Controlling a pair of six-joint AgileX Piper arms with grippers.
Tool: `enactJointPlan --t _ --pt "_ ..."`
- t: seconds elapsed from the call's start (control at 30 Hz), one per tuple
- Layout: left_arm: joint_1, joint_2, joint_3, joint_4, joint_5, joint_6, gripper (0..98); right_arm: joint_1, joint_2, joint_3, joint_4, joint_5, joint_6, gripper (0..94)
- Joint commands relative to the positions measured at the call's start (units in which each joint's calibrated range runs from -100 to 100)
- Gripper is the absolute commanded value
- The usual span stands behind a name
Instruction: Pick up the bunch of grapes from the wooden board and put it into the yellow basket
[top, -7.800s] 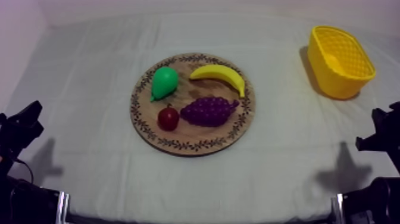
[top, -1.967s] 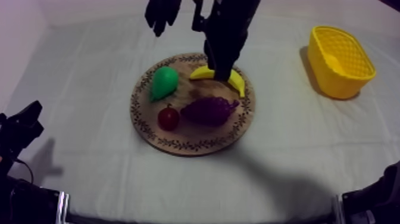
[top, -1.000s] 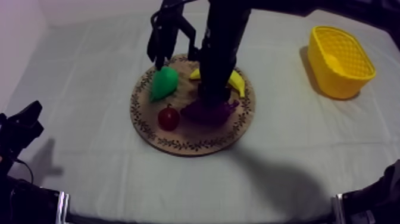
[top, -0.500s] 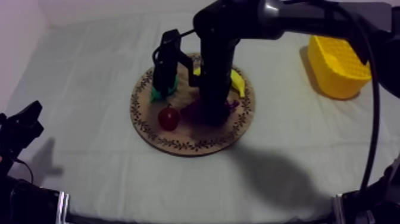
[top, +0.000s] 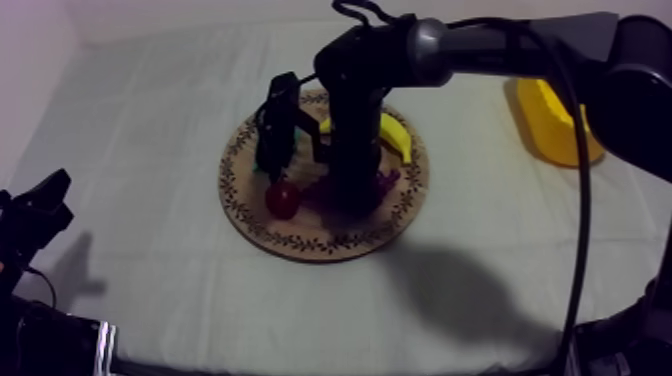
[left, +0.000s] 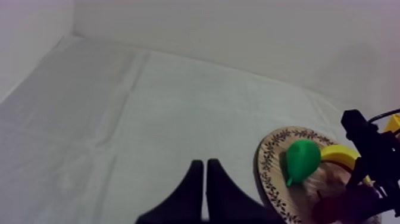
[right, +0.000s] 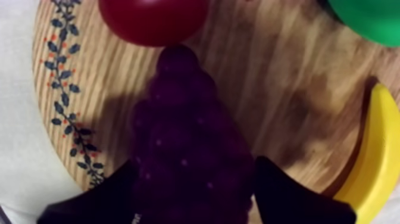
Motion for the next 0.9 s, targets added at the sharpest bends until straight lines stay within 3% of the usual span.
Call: enactJointPlan --t 0.0,0.23,0.57,0.87 --pt "0.0 0.0 0.0 -0.03 0.0 0.0 0.1 0.2 0.0 -0.3 0.1 0.0 -0.2 43.2" --pt "0.0 0.0 0.0 -0.03 0.0 0.0 0.1 1.0 -2.4 -0.8 0.3 0.5 0.0 33.5" --pt "0.0 0.0 0.0 -0.03 0.0 0.0 0.1 3.5 -15.3 0.7 1.2 1.3 1.3 33.4" --pt "0.0 0.0 0.0 -0.03 0.0 0.0 0.1 7.6 -28.0 5.0 3.2 -2.0 1.2 34.5"
